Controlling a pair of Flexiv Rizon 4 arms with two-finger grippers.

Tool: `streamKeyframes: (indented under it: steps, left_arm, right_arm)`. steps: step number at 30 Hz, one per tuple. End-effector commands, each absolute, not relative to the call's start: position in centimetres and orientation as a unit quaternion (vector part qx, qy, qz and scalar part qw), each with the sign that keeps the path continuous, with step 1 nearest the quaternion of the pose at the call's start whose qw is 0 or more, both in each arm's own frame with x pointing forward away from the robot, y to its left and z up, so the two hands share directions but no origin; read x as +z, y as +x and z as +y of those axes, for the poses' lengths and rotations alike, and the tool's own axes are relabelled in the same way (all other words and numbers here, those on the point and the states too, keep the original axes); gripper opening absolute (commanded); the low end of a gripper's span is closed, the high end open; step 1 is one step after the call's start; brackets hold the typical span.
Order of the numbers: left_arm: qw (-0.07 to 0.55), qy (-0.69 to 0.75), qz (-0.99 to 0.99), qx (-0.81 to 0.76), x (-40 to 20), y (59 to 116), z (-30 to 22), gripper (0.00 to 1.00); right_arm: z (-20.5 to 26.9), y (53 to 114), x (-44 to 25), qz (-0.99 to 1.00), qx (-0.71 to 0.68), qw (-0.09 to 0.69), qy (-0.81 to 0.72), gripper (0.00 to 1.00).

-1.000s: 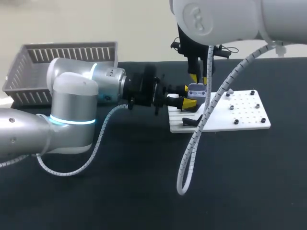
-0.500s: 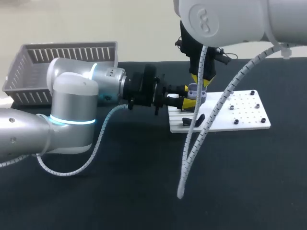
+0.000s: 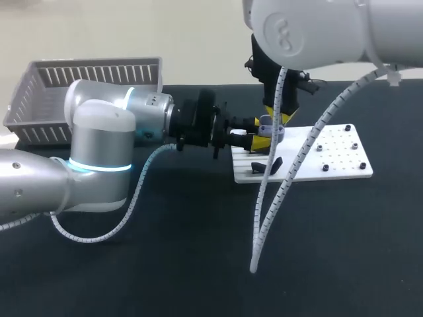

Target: Pick up each earbud case from the left stands, insert the matching earbuds, close the lid, and place the case in the box.

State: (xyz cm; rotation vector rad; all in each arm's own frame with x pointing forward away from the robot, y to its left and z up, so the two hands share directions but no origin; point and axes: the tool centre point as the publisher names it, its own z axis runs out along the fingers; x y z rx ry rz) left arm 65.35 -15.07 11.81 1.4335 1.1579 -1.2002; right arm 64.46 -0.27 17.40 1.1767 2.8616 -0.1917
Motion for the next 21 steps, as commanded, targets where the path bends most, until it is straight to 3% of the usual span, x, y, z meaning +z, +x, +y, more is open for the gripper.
streamKeyframes:
  steps: [1,21]
  left_arm:
    - [0.456,0.58,0.468,-0.486,11.72,65.33,-15.05,0.0]
    - [0.456,0.58,0.468,-0.486,11.72,65.33,-15.05,0.0]
  right_arm:
    - [-0.07,64.89,17.06,0.923,-0.063,0.016,0.38,0.0]
    - [0.04,65.17,16.15,0.921,-0.057,0.003,0.386,0.0]
